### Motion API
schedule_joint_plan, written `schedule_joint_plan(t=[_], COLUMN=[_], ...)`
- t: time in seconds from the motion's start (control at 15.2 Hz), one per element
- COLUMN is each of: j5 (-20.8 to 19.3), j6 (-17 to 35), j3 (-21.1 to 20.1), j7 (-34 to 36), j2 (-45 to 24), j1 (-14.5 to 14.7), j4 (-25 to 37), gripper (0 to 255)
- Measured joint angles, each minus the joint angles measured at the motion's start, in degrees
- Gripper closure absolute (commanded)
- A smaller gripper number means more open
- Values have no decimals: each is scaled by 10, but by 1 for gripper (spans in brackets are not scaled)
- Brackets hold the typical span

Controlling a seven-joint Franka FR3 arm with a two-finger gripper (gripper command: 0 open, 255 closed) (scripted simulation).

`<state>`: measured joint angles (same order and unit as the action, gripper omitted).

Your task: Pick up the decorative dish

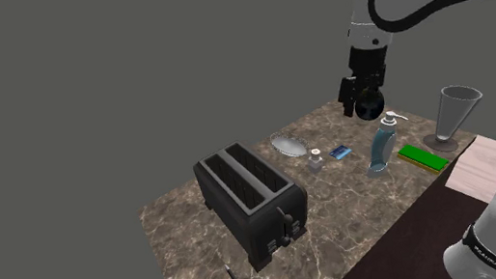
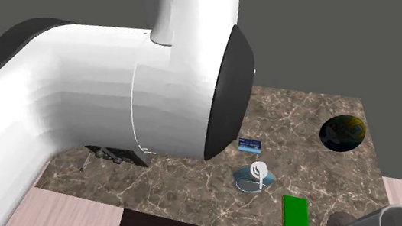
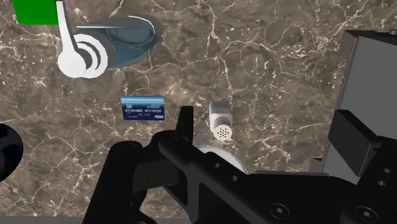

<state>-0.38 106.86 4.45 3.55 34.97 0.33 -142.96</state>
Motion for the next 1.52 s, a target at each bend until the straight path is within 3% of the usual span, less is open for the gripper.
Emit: schedule_joint_plan(t=[0.59, 0.99, 1.52], j5=[-2, 20, 75], j6=[188, 289, 374], j3=[32, 52, 55], j7=[-41, -80, -141], j2=[-169, -306, -483], j1=[-4, -5, -20], j4=[8, 61, 174], gripper=[0, 0, 0])
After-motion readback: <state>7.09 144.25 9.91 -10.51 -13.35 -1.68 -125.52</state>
